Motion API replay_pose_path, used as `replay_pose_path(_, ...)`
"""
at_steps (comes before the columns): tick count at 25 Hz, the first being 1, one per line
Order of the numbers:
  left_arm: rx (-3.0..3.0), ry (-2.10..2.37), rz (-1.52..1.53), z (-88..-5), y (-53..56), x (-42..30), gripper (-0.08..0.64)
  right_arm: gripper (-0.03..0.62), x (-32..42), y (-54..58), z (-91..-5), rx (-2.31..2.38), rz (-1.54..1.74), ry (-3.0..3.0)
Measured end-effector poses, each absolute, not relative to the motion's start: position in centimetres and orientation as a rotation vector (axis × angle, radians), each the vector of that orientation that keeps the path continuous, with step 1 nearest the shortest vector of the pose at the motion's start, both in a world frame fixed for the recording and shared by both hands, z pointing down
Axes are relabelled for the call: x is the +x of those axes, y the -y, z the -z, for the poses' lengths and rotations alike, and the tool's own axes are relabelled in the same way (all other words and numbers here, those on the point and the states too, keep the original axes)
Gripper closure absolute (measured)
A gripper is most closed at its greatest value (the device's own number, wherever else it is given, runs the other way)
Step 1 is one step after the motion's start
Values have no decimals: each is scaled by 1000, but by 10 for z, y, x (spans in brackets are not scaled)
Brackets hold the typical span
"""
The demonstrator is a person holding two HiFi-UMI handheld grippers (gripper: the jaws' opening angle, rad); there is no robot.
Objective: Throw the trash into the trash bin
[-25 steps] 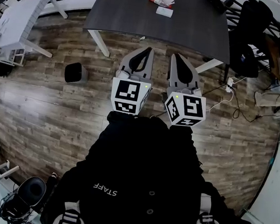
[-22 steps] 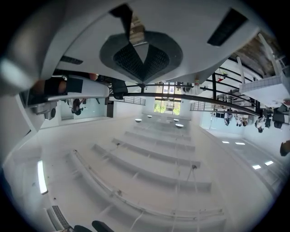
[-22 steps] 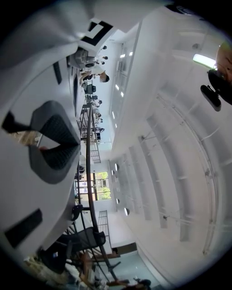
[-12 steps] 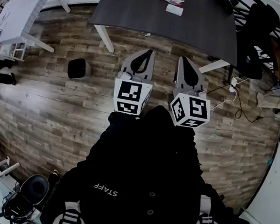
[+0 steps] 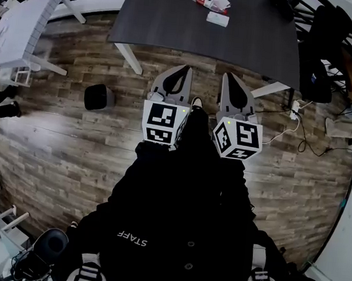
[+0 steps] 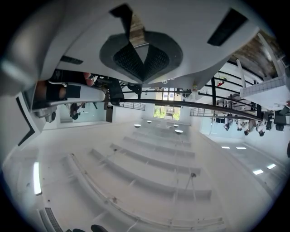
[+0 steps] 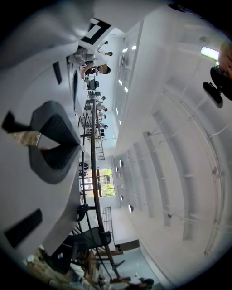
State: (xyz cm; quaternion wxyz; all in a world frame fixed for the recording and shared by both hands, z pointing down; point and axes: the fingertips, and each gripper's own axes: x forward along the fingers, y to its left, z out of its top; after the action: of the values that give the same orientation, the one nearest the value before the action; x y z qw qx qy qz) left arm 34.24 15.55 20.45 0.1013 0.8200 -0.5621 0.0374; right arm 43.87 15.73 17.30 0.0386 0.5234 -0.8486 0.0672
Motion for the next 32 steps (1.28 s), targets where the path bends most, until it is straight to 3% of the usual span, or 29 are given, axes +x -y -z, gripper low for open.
replay_pose_path(20, 2330, 1675, -249, -254, 192, 389, 558, 578, 503, 182, -224, 1538, -358, 2527)
replay_pose_path(32, 2235, 1600, -454, -347, 268, 400, 558, 578, 510, 266, -298, 1428, -507, 2443)
